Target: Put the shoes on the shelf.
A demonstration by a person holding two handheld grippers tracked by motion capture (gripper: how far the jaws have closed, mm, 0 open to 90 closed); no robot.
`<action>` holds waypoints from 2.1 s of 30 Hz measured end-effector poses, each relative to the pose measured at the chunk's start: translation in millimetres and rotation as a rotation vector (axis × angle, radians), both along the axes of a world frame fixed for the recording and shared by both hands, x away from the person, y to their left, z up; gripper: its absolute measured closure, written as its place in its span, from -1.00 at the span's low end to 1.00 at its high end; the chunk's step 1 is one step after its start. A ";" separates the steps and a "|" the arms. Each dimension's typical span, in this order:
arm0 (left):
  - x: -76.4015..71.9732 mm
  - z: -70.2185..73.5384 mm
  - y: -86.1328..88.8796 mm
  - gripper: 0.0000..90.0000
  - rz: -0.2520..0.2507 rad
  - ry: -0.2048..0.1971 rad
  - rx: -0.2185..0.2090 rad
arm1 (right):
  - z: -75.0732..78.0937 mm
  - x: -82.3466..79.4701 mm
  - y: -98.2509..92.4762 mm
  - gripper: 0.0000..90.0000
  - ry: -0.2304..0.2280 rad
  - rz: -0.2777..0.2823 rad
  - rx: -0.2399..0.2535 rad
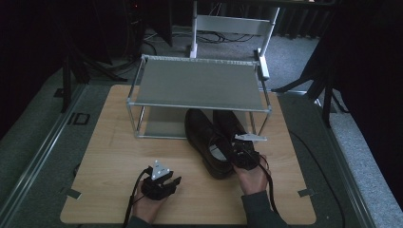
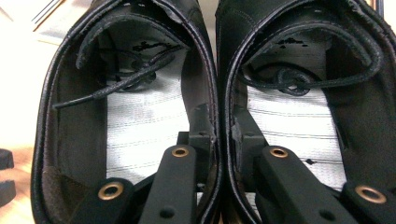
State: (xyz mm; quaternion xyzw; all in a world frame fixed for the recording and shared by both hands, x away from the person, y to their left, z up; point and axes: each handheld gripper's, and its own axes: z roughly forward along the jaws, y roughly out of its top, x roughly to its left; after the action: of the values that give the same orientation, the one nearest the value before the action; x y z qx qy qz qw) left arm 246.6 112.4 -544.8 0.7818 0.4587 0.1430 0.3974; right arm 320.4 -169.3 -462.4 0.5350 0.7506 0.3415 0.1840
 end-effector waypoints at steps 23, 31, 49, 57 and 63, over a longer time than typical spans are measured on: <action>0.2 -0.7 -0.9 0.34 -0.005 0.005 0.000 | 3.9 33.3 16.0 0.81 -0.021 -0.058 -0.007; -0.6 -1.1 -0.2 0.34 -0.002 0.005 -0.004 | 2.1 43.2 23.7 0.81 -0.040 -0.091 0.003; -0.1 -0.5 0.7 0.34 -0.002 0.006 -0.007 | -7.7 73.8 34.4 0.81 -0.081 -0.191 0.000; -0.1 -0.3 1.4 0.34 -0.001 0.006 -0.011 | -5.4 84.7 41.1 0.81 -0.119 -0.229 -0.029; -0.5 0.1 1.1 0.34 -0.002 0.005 -0.011 | -7.5 93.0 46.3 0.81 -0.131 -0.258 -0.030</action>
State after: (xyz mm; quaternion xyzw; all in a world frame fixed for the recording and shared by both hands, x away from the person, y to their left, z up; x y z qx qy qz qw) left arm 246.2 113.5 -544.8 0.7804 0.4599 0.1381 0.4004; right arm 413.4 -123.1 -469.9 0.6008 0.6670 0.3379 0.2828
